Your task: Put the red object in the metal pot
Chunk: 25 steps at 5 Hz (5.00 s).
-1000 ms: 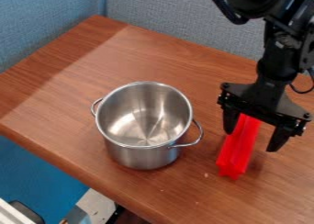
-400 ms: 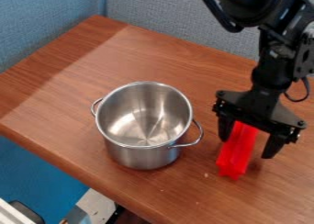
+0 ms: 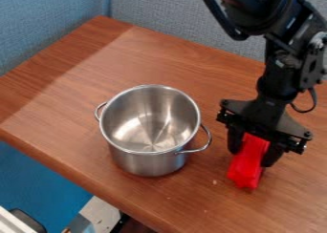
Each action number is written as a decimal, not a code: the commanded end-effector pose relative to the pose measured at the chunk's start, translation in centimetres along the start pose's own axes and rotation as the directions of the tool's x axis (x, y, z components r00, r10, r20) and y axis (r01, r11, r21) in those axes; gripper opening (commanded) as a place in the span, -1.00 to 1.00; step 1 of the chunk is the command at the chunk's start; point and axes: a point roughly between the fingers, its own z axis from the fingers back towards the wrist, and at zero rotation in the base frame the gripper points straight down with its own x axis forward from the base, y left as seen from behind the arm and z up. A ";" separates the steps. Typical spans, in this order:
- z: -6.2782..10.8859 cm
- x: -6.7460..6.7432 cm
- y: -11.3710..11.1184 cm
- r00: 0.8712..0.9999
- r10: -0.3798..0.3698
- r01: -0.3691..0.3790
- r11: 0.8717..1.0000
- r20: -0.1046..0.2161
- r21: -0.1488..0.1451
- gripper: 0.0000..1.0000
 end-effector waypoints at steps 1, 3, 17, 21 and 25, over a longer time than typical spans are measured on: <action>0.4 0.2 0.8 1.000 0.023 -0.023 1.000 0.012 0.009 -1.00; 0.7 -0.2 1.4 0.999 0.040 -0.040 0.999 0.004 0.019 -1.00; 2.4 -0.6 4.4 0.994 0.111 -0.111 0.993 -0.016 0.049 -1.00; 3.4 -0.3 4.8 0.994 0.109 -0.108 0.992 -0.014 0.068 -1.00; 3.8 -0.3 5.3 0.989 0.146 -0.144 0.986 -0.026 0.081 -1.00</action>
